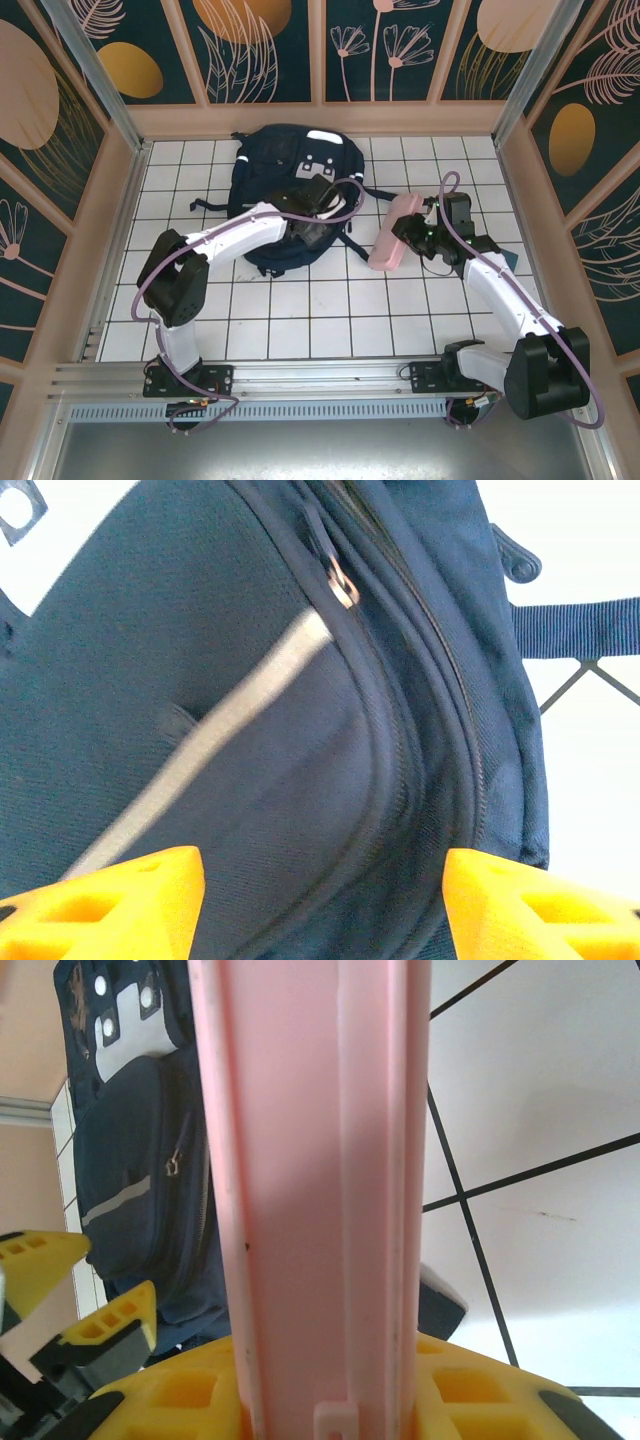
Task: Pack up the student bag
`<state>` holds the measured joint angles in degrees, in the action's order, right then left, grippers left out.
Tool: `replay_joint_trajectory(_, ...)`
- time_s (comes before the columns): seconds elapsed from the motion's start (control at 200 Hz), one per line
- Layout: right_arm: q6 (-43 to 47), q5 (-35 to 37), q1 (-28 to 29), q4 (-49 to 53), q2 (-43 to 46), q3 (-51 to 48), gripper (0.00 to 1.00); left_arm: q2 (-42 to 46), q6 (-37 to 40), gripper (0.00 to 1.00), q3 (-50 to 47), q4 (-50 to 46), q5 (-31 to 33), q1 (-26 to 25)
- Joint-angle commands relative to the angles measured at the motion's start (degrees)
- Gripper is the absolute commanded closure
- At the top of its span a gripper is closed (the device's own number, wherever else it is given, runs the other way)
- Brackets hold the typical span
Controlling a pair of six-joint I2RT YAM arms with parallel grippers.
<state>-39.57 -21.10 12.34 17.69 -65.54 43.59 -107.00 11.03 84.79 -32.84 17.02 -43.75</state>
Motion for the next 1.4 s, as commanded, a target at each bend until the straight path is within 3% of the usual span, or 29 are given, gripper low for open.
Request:
replay_joint_trajectory(0.0, -1.0, -1.4, 0.1, -3.9, 0.6, 0.2, 0.74, 1.0, 1.3, 0.31, 3.0, -1.7, -2.0, 0.9)
replay_joint_trajectory(0.225, -1.2, -1.7, 0.4, -4.0, 0.6, -0.1, 0.74, 0.3, 0.8, 0.23, 4.8, -8.8, -9.5, 3.2)
replay_joint_trajectory(0.666, -2.0, -1.3, 1.4, -4.3, 1.7, -0.7, 0.75, -7.8, 4.7, 0.25, 12.5, -13.3, -9.7, 4.8)
replay_joint_trajectory(0.886, -1.9, -1.1, 1.5, -4.1, 2.1, -0.8, 0.75, -9.1, 7.9, 0.24, 13.6, -14.2, -13.4, 4.8)
replay_joint_trajectory(1.006, -2.1, -1.0, 1.5, -4.1, 2.1, -0.9, 0.74, -9.5, 7.8, 0.26, 14.0, -13.2, -10.5, 4.7)
replay_joint_trajectory(1.156, -2.2, -1.0, 1.6, -4.2, 2.1, -1.0, 0.75, -10.5, 7.1, 0.41, 14.2, -11.6, -5.4, 4.7)
replay_joint_trajectory(1.396, -2.4, -0.9, 1.8, -4.2, 2.2, -0.9, 0.75, -12.2, 8.6, 0.37, 13.9, -13.7, -8.0, 4.8)
